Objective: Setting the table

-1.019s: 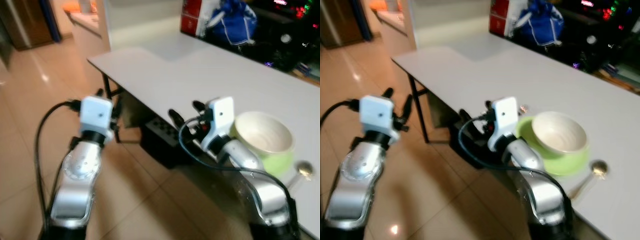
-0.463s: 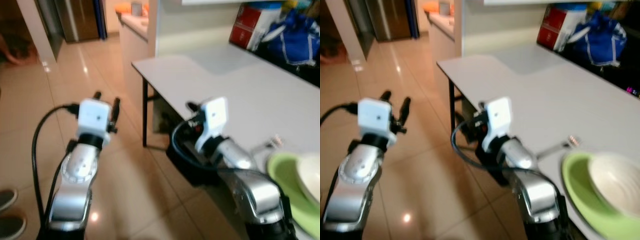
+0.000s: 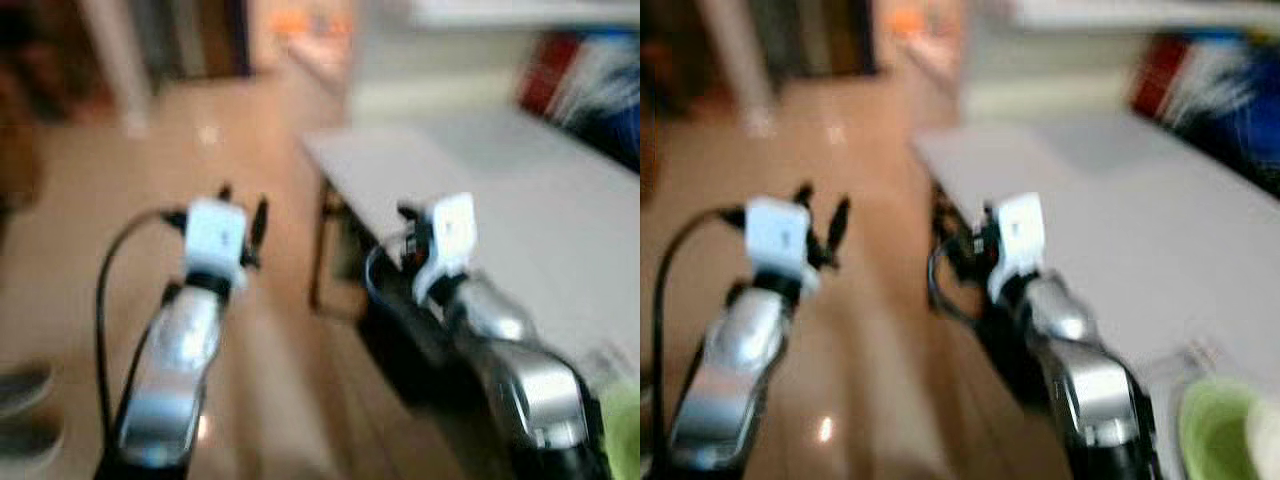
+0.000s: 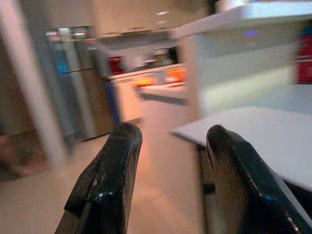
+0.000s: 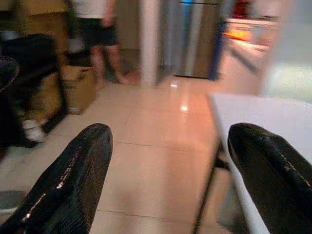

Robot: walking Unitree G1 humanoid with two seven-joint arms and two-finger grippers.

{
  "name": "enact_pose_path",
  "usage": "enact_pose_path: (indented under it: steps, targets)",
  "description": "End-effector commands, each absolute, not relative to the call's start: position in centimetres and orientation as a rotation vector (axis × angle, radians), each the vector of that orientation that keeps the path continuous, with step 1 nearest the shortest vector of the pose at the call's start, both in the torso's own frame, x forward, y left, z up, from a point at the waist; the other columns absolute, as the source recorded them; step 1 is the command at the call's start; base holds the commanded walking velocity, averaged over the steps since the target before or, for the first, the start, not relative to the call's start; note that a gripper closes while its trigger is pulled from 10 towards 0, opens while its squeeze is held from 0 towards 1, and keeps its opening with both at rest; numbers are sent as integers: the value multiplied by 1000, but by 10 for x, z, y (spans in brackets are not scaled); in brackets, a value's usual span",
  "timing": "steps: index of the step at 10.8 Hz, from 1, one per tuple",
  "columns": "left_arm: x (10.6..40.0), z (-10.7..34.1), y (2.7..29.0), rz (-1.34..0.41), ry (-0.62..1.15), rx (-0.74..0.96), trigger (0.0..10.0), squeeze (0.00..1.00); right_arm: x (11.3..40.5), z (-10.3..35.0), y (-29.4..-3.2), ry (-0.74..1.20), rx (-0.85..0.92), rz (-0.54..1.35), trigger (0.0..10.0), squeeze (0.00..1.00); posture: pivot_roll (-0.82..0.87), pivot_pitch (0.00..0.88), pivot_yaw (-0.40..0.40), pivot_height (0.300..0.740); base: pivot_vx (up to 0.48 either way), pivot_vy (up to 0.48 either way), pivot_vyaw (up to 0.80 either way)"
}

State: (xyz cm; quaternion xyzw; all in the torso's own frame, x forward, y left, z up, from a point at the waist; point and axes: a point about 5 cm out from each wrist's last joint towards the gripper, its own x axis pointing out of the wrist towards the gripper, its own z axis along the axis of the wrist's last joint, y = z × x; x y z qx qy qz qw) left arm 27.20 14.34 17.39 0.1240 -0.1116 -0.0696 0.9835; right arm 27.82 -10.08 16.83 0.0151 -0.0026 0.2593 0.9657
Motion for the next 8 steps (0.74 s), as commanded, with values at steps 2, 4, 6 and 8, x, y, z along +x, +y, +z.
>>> enact_pose_path:
  steps: [2, 4, 6, 8]
  targets:
    - [272, 176, 153, -106, -229, 262, 10000, 0, 279, 173, -95, -25, 36, 532, 10000, 0, 24, 0, -40, 740, 469, 0, 0]
    - [272, 175, 151, -105, -226, 257, 10000, 0, 278, 173, -95, -25, 30, 537, 10000, 0, 26, 0, -41, 740, 469, 0, 0]
    - [272, 175, 150, -111, -227, 262, 10000, 0, 278, 173, -94, -31, 25, 548, 10000, 0, 36, 0, -45, 740, 469, 0, 0]
    - [272, 175, 150, -114, -229, 267, 10000, 0, 278, 173, -92, -35, 27, 561, 10000, 0, 39, 0, -46, 740, 471, 0, 325]
